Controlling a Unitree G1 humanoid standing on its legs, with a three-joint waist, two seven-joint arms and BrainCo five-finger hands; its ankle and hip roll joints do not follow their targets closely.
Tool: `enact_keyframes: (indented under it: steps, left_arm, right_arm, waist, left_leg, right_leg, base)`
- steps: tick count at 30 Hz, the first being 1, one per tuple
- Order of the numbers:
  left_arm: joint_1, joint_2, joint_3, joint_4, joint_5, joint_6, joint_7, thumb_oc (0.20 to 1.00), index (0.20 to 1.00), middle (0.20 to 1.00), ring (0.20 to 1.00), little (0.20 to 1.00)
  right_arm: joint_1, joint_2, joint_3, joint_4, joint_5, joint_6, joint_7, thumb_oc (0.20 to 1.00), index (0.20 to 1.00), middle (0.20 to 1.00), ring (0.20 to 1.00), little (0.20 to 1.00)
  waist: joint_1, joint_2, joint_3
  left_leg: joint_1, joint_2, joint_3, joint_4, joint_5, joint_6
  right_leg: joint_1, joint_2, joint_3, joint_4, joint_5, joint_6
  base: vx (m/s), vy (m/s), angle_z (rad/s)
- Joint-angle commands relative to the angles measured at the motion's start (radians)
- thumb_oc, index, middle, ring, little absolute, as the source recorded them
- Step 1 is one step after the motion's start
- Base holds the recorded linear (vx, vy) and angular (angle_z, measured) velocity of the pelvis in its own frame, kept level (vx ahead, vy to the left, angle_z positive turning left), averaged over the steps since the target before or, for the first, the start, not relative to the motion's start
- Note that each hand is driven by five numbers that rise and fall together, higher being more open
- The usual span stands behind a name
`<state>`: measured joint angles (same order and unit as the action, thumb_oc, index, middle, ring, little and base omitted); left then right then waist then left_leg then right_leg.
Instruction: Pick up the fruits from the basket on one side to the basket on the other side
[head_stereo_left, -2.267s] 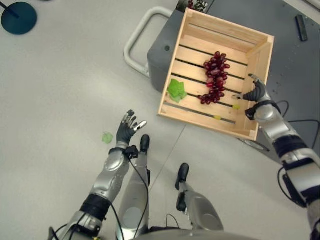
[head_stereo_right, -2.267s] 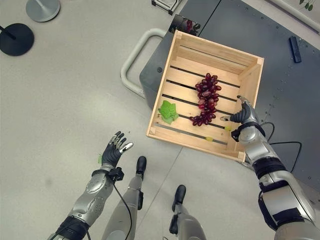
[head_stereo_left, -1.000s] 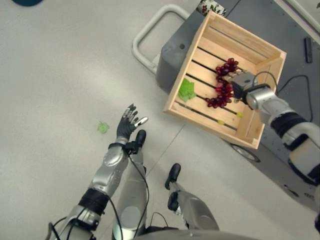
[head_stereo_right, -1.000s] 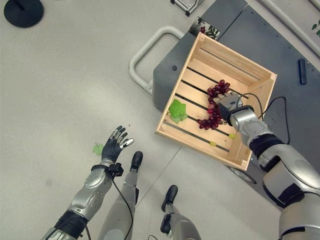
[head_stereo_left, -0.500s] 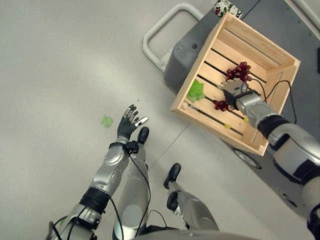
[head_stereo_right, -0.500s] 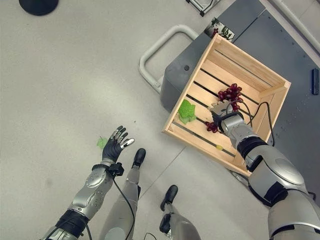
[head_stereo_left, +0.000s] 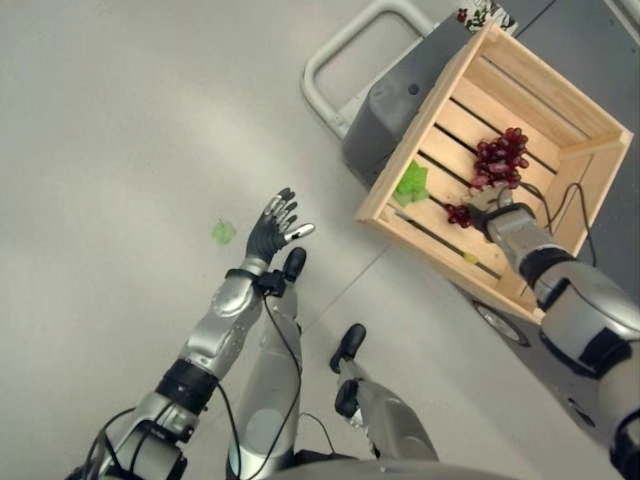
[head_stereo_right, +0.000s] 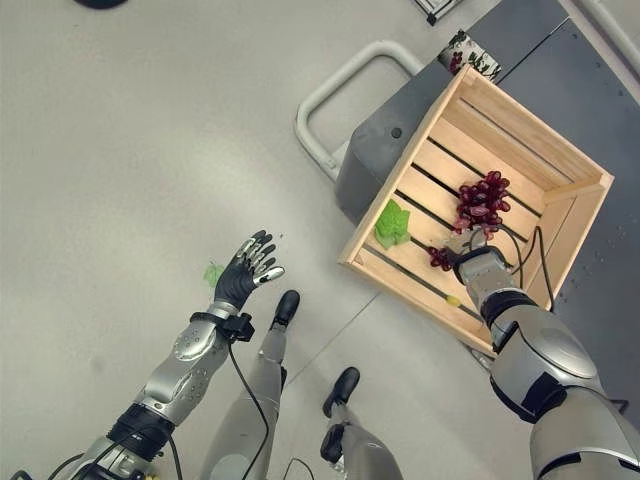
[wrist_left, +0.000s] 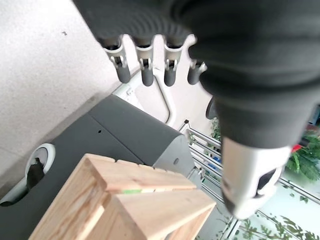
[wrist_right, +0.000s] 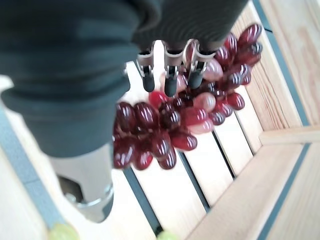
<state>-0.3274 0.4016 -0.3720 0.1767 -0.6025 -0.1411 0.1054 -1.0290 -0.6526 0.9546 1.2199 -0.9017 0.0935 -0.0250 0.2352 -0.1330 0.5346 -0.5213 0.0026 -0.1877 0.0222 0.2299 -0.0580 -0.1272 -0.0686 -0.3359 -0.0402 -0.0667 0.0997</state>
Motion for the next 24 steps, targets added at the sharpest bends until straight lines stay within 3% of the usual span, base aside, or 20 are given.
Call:
enact_keyframes:
  steps: [1,11,24]
  left_arm:
    - [0.014,-0.027,-0.003,-0.078,0.010,-0.035,-0.021,1.000,1.000,1.000,1.000,1.000]
    - [0.023,-0.038,0.019,-0.097,0.007,-0.037,0.000,1.000,1.000,1.000,1.000,1.000]
    - [0.022,-0.050,-0.008,-0.133,-0.010,-0.042,0.005,1.000,1.000,1.000,1.000,1.000]
  right_arm:
    - [-0.010,-0.118,0.022,-0.009,-0.047,0.030,0.013,1.000,1.000,1.000,1.000,1.000]
    - [0.006,-0.130,-0.018,-0.051,-0.035,0.049,-0.012,1.000,1.000,1.000,1.000,1.000]
    - [0.018,-0.046,-0.062,0.027,0.007,0.086,-0.058,1.000,1.000,1.000,1.000,1.000]
  waist:
    - [-0.008,0.018,-0.015]
    - [-0.021,-0.001,-0.015]
    - [-0.006,0.028,-0.015]
  left_leg:
    - [0.013,0.071,0.026,0.070,-0.131,-0.096]
    - [0.005,0.073,0.020,0.077,-0.133,-0.099]
    - [-0.021,0.064,0.014,0.081,-0.130,-0.096]
  right_leg:
    - [-0.060,-0.066,0.012,0.127,-0.097,0.040]
    - [-0.065,-0.063,0.007,0.126,-0.100,0.036]
    - [-0.083,-0.064,0.002,0.123,-0.096,0.034]
  base:
    - [0.00,0.000,0.00]
    - [0.00,-0.004,0.00]
    - [0.00,0.000,0.00]
